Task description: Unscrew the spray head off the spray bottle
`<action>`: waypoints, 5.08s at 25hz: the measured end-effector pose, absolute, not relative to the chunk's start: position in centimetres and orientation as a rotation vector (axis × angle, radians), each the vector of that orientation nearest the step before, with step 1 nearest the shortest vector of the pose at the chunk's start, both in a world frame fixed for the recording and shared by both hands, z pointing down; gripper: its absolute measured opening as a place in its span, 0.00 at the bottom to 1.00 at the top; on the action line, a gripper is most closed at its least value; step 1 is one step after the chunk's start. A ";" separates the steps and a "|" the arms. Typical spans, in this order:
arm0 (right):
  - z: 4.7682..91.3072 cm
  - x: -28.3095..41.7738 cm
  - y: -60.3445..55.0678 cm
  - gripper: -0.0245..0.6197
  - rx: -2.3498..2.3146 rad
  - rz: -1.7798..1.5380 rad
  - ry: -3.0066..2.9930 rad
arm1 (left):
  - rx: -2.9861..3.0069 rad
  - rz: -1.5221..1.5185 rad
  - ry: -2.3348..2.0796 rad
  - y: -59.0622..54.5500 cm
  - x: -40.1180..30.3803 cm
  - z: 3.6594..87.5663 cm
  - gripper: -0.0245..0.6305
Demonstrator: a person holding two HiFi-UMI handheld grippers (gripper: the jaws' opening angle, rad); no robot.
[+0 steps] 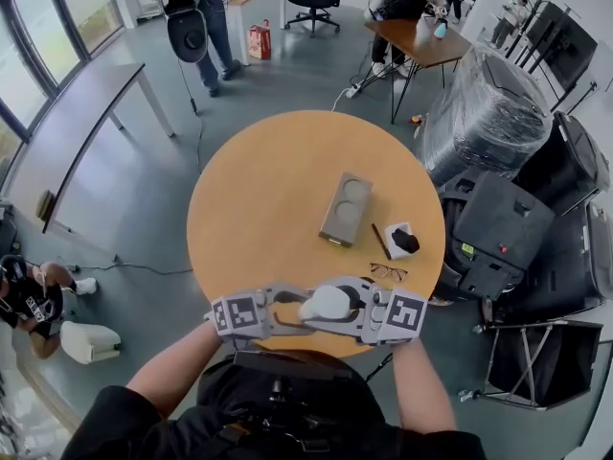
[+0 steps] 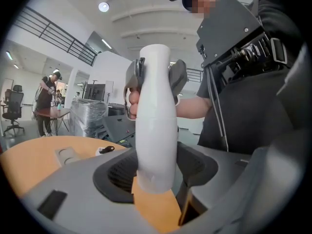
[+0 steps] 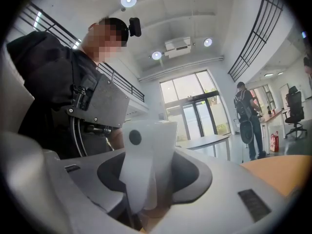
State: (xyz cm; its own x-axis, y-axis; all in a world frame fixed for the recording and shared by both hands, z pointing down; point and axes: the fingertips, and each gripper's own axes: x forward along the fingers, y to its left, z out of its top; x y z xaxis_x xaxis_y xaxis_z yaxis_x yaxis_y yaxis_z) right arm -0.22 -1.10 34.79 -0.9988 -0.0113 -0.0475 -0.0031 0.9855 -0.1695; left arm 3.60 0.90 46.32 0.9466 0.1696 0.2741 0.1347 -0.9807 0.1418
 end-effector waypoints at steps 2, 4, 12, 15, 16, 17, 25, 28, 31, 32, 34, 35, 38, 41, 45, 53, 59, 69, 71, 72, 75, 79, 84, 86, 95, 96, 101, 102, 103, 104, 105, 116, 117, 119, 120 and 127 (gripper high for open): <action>34.8 0.2 -0.3 0.35 0.090 -0.275 3.059 | 2.938 0.422 0.334 2.1 3.9 46.1 0.47; 34.6 0.2 1.0 0.33 0.245 -0.330 3.047 | 2.888 0.411 0.451 3.6 4.3 45.9 0.47; 34.2 0.9 -3.5 0.49 -0.106 -0.261 3.068 | 2.946 0.353 0.208 0.0 4.4 45.6 0.48; 33.9 2.0 -5.4 0.58 -0.311 -0.220 3.060 | 2.983 0.308 0.072 -1.6 4.5 45.1 0.48; 33.7 2.4 -6.0 0.62 -0.378 -0.215 3.049 | 2.993 0.293 0.028 -2.1 4.6 44.9 0.48; 33.6 2.8 -6.5 0.64 -0.446 -0.214 3.031 | 3.001 0.275 -0.016 -2.5 4.6 44.7 0.48; 32.8 4.5 -8.7 0.67 -0.926 -0.333 2.813 | 3.015 0.112 -0.355 -5.6 4.3 42.1 0.48; 34.2 4.8 -9.0 0.67 -1.077 -0.346 2.818 | 3.016 0.128 -0.515 -7.0 4.1 42.0 0.48; 35.1 3.9 -8.9 0.65 -1.153 -0.380 2.850 | 2.995 0.175 -0.681 -8.3 3.8 42.4 0.48; 35.1 3.4 -9.0 0.64 -1.167 -0.382 2.855 | 2.993 0.197 -0.721 -8.6 3.7 42.4 0.48; 35.0 2.5 -9.6 0.59 -1.212 -0.375 2.862 | 3.002 0.253 -0.777 -8.7 3.9 42.5 0.48; 35.0 2.3 -9.9 0.57 -1.245 -0.367 2.864 | 3.005 0.282 -0.803 -8.6 3.9 42.7 0.48; 35.3 2.2 -10.7 0.48 -1.305 -0.336 2.871 | 3.002 0.348 -0.883 -8.6 3.7 43.1 0.48; 35.7 1.7 -10.8 0.45 -1.264 -0.338 2.893 | 3.008 0.396 -0.935 -8.9 3.1 43.4 0.48; 35.8 1.5 -10.4 0.45 -1.199 -0.324 2.932 | 3.025 0.434 -0.963 -9.0 3.0 43.5 0.50; 34.9 0.1 -9.5 0.45 -1.132 -0.287 2.990 | 3.021 0.530 -1.031 -8.7 1.6 43.2 0.51; 34.6 0.8 -9.0 0.44 -0.994 -0.287 2.995 | 3.069 0.377 -0.835 -7.8 3.5 41.8 0.50; 32.7 1.2 -6.2 0.43 -0.610 -0.234 3.051 | 3.114 0.303 -0.308 -4.7 4.3 40.9 0.50; 32.4 0.6 -4.8 0.43 -0.433 -0.212 3.099 | 3.079 0.256 -0.155 -3.3 4.7 40.8 0.50; 32.4 0.3 -4.3 0.43 -0.360 -0.204 3.122 | 3.076 0.252 -0.113 -2.9 4.6 40.8 0.50; 32.8 0.2 -4.3 0.44 -0.311 -0.199 3.134 | 3.059 0.240 -0.094 -2.9 4.1 40.9 0.50; 32.7 0.1 -5.5 0.54 -0.440 -0.181 3.111 | 3.063 0.232 -0.176 -4.1 4.2 41.1 0.50; 32.3 -0.3 -7.1 0.59 -0.724 -0.197 3.011 | 3.057 0.152 -0.383 -5.8 4.1 40.1 0.50; 31.7 0.7 -8.6 0.59 -0.968 -0.164 2.913 | 3.033 0.134 -0.525 -7.2 3.7 39.9 0.51; 31.7 1.7 -10.9 0.57 -1.411 -0.081 2.753 | 2.958 0.238 -0.949 -10.1 3.4 40.6 0.51; 31.8 1.9 -11.3 0.52 -1.460 -0.073 2.737 | 2.956 0.241 -0.967 -10.1 3.6 40.6 0.51; 31.2 2.0 -11.7 0.43 -1.419 -0.026 2.737 | 2.947 0.186 -0.899 -10.1 4.1 40.3 0.51; 31.0 1.7 -11.4 0.43 -1.341 -0.021 2.764 | 2.957 0.170 -0.848 -10.0 4.2 40.2 0.51; 30.8 1.6 -11.0 0.43 -1.245 -0.021 2.794 | 2.971 0.152 -0.785 -9.7 4.3 40.1 0.51; 30.6 1.4 -10.6 0.42 -1.139 -0.029 2.827 | 2.989 0.136 -0.711 -9.3 4.3 40.0 0.51; 30.4 1.3 -10.1 0.42 -1.027 -0.044 2.862 | 3.009 0.124 -0.628 -8.8 4.3 39.9 0.51; 26.7 1.4 -6.7 0.42 -0.502 -0.044 2.947 | 3.132 0.051 -0.246 -5.6 4.6 38.6 0.51; 26.2 1.6 -6.7 0.42 -0.504 -0.041 2.950 | 3.131 0.042 -0.255 -5.6 4.9 38.6 0.51; 24.8 1.9 -6.7 0.42 -0.510 -0.023 2.956 | 3.127 0.028 -0.264 -5.7 5.2 38.7 0.51; 24.0 1.9 -6.7 0.42 -0.515 -0.005 2.956 | 3.123 0.022 -0.264 -5.6 5.2 38.8 0.51; 18.4 4.7 -6.2 0.42 -0.546 0.130 2.890 | 3.138 0.047 -0.275 -5.3 5.9 40.3 0.51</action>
State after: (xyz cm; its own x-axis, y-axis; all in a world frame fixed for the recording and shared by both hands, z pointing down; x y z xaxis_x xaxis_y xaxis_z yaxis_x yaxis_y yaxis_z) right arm 4.66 -6.17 18.38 -0.9124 -0.3520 -0.2090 -0.3693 0.9280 0.0491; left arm 5.90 -5.29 40.30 0.9844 -0.1737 0.0290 -0.1735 -0.9848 -0.0109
